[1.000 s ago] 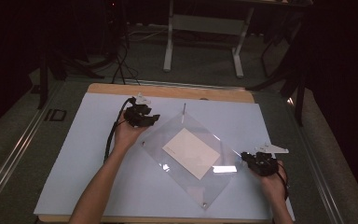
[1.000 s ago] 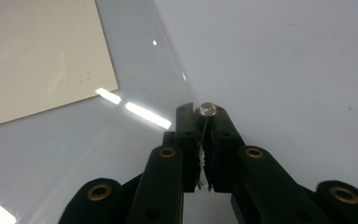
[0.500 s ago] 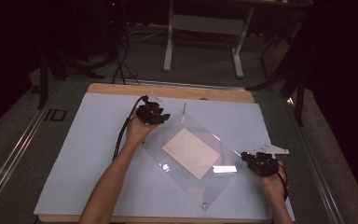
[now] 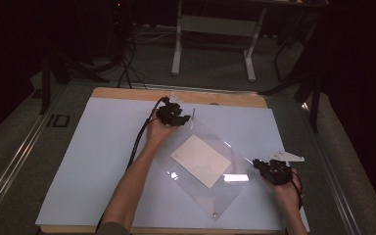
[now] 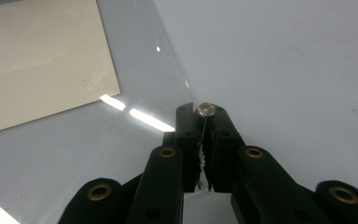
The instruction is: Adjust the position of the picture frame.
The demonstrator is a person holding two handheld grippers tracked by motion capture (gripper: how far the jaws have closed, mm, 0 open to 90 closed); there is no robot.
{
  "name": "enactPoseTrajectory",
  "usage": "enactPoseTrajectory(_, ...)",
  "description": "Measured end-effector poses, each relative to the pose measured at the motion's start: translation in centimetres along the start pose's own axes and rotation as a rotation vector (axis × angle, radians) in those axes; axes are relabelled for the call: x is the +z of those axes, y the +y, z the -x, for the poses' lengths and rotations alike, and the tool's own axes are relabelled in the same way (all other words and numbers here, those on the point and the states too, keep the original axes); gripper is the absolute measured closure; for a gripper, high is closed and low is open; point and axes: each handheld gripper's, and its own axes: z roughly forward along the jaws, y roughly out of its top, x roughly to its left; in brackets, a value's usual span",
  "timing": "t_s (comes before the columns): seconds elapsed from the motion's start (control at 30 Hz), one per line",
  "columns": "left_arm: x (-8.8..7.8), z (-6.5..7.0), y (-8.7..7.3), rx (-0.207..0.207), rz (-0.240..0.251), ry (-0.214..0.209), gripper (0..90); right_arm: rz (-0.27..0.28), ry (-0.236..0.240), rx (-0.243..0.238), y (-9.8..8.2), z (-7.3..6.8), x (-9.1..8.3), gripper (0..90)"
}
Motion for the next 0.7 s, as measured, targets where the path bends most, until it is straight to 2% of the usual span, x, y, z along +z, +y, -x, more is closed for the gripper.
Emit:
enactPoseTrajectory(0.23, 2.1, -0.1, -0.3, 0.003, 0.007, 0.029, 57.9, 0.005, 0.004, 0.013, 0.0, 0.0, 0.0, 84.5)
enactPoseTrajectory(0.37, 2.7, -0.1, -0.3, -0.012, 0.042, 0.028, 61.6, 0.009, 0.005, 0.02, -0.1, 0.0, 0.0, 84.5)
enactPoseTrajectory(0.47, 3.2, 0.0, 0.0, -0.005, 0.014, 0.018, 61.6, 0.009, 0.006, 0.024, -0.1, 0.0, 0.0, 84.5)
enactPoseTrajectory(0.5, 3.5, 0.2, 0.2, 0.014, 0.008, 0.014, 61.6, 0.01, 0.005, 0.024, -0.1, 0.0, 0.0, 84.4)
enactPoseTrajectory(0.53, 3.7, 0.4, 0.5, 0.011, 0.016, 0.021, 61.5, 0.011, 0.004, 0.025, -0.1, 0.0, 0.0, 84.4)
enactPoseTrajectory(0.57, 4.1, 0.3, 0.8, -0.017, 0.012, 0.021, 62.2, 0.013, 0.004, 0.028, -0.1, 0.0, 0.0, 84.4)
enactPoseTrajectory(0.7, 4.9, 0.5, 1.2, -0.018, 0.006, 0.006, 64.6, 0.014, 0.002, 0.026, -0.1, 0.0, 0.0, 84.4)
